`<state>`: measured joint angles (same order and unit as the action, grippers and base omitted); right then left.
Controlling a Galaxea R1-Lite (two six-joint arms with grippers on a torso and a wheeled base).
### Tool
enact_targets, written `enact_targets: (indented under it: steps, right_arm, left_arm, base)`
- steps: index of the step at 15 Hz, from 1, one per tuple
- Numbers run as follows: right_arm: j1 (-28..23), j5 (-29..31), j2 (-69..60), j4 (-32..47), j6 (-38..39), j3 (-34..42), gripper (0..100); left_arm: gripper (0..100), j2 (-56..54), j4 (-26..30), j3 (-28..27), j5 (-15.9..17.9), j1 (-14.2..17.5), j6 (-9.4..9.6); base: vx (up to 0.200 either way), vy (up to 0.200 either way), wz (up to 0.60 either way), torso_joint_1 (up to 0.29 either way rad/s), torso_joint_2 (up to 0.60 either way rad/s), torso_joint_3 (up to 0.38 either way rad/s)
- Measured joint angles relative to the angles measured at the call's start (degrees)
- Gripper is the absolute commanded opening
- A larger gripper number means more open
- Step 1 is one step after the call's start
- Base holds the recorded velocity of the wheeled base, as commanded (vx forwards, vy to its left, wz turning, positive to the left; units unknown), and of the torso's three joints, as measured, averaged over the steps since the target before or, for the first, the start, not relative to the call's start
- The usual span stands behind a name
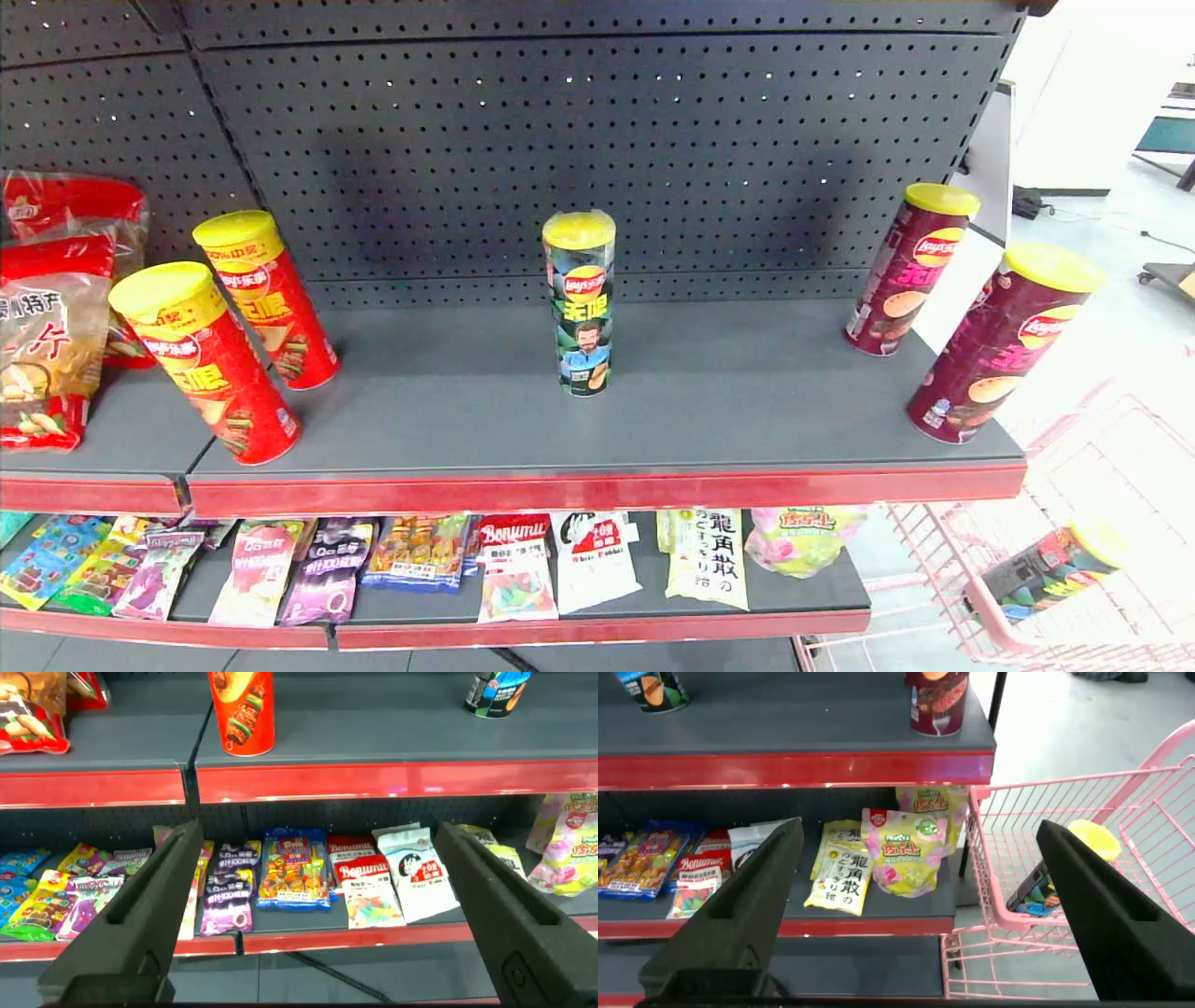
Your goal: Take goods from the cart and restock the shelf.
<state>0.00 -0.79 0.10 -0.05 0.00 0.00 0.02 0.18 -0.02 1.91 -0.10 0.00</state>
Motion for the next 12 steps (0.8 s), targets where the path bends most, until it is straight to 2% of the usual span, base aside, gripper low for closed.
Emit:
enact_targets:
  steps: [12]
  right_arm:
    - [0.00,-1.30,0.00,-0.11,0.07,0.00,100]
  left_arm:
    - [100,0.00,0.00,0.02,0.02,0.00,-0.05]
  base:
    - [0.000,-0.200,0.00,0.006,0.00,0.002]
